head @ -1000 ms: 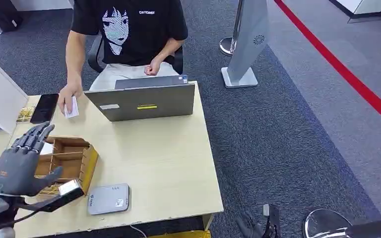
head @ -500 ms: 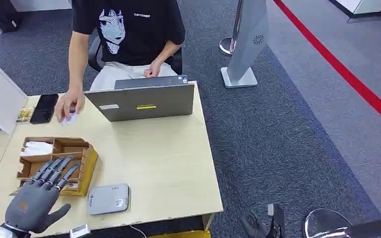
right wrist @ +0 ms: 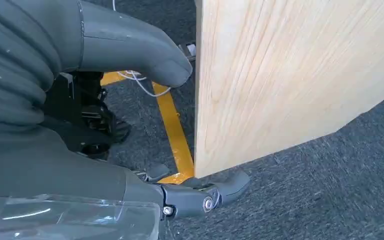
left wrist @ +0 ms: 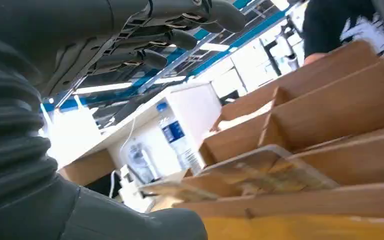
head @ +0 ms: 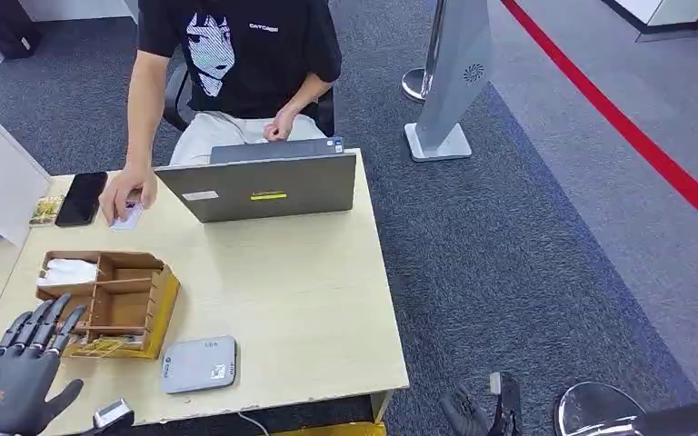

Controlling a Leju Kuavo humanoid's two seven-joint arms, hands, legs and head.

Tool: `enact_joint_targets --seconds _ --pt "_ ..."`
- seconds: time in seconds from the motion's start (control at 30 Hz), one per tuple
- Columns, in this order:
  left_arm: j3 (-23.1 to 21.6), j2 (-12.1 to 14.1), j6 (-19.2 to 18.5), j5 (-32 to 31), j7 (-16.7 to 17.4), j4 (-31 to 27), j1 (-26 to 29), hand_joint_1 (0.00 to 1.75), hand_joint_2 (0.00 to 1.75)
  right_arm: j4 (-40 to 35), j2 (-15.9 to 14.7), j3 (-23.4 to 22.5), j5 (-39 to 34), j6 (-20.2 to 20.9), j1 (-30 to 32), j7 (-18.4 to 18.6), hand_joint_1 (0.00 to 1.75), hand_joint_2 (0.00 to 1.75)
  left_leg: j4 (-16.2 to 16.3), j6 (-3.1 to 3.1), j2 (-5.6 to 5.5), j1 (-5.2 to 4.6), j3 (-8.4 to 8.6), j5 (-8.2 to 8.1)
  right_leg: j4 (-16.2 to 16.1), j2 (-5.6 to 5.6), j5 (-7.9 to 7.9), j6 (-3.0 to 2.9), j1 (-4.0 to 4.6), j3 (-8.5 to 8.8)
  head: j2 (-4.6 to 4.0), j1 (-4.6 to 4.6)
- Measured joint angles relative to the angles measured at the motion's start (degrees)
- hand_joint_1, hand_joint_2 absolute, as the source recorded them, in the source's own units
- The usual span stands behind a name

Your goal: Pass the card to the sensor for recognition and then transmit it.

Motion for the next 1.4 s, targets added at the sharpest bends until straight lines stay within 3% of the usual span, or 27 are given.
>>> enact_joint_targets --seconds 0.2,0.67,0.93,1.4 --pt "3.27 -0.88 2.14 1.18 -0.24 3.04 1.06 0.00 1.75 0.02 0.00 0.00 -0.02 0.20 -0.03 0.00 0.00 1.75 0.00 0.00 -0.02 0.00 0.00 0.00 0.00 -0.02 0.00 0.00 0.00 0.00 0.00 0.02" --pt "7.28 -4.48 1.37 1.46 -4.48 8.85 -2.78 0.00 1.75 0.02 0.00 0.02 0.20 0.31 -0.42 0.02 0.00 1.75 0.00 0.00 -0.04 0.00 0.00 0.01 0.00 -0.07 0.01 0.00 0.00 0.01 0.00 0.00" --pt "6.60 -9.79 -0.39 0.39 -6.75 12.74 -9.08 0.00 1.75 0.26 0.00 0.55 0.28 0.39 -1.63 0.22 0.00 1.75 0.01 0.00 -0.10 -0.01 0.00 0.05 -0.01 -0.13 0.03 -0.01 -0.01 0.03 0.00 0.02" --pt "3.43 -13.05 -0.98 -0.24 -8.76 14.23 -11.47 0.00 1.75 1.29 0.00 1.01 -0.15 0.33 -2.44 0.15 0.00 1.75 0.01 0.00 -0.09 -0.02 0.00 0.04 -0.01 -0.11 0.03 -0.01 -0.01 0.00 0.00 0.00"
